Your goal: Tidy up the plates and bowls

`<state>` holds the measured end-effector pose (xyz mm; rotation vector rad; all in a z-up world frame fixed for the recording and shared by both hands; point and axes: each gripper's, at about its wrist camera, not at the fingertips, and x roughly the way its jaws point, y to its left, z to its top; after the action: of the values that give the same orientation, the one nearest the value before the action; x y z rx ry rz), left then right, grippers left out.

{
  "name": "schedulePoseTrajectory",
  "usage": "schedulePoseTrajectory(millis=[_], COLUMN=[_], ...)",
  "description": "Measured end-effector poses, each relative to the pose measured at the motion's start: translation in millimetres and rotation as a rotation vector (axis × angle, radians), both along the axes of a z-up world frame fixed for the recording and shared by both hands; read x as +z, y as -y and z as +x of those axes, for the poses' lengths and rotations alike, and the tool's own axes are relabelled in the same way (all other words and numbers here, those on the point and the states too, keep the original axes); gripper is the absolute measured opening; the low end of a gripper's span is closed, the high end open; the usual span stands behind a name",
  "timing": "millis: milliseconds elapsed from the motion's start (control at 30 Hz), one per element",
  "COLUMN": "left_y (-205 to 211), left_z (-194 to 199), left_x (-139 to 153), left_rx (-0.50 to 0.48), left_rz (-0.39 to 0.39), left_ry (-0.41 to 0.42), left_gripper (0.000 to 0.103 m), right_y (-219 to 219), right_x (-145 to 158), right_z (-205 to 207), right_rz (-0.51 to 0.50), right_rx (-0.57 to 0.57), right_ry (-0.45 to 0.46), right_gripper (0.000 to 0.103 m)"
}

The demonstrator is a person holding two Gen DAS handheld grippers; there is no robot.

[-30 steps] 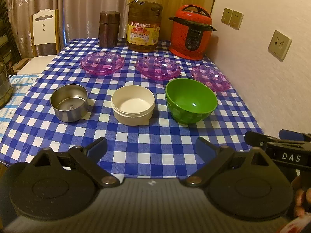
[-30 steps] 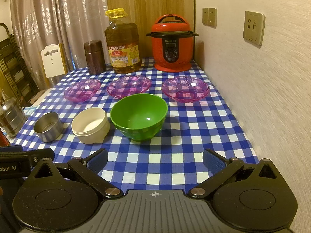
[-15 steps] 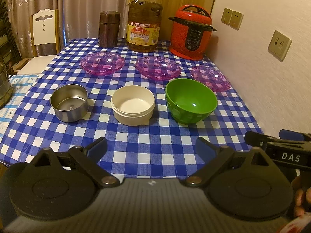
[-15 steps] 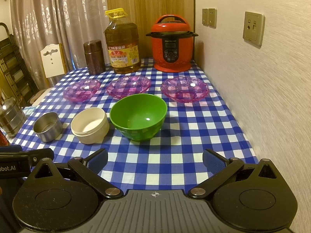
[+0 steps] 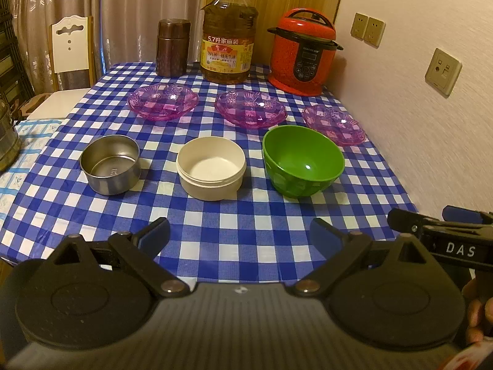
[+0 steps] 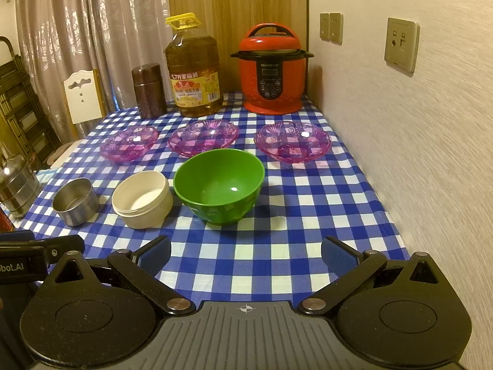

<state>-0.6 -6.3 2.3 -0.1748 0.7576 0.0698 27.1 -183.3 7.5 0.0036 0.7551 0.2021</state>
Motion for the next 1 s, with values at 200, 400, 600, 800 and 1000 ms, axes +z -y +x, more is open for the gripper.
schedulePoseTrajectory(millis=[200,400,600,800,1000], left_y=[0.3,0.3,-6.7,-26.9,-56.8], left_z=[-0.1,0.1,4.5,21.8,49.6], left_x=[-0.1,0.3,5.7,11.8,25.5], left_rx=[0.0,0.003,0.014,0.044,0.088], left_rz=[0.001,0.0,-0.037,-0.079,-0.14], left_ry=[0.0,0.002,0.016,0.031,0.077], left_gripper=[0.096,0.096,0.096,0.096,0.096], right_y=[-0.6,-0.3,1.8,-1.6,-5.8], right_x=[0.0,-0.7,0.3,7.8,24.4], right_z=[-0.3,0.0,6.4,26.0,60.0], right_rz=[0.0,0.0,0.02,0.079,0.146], right_rx=[-0.001,-0.001,-0.003,0.011,0.031], right_ry=[0.0,0.001,0.005,0.019,0.04], right_gripper=[0.103,0.103,0.103,0.103,0.103])
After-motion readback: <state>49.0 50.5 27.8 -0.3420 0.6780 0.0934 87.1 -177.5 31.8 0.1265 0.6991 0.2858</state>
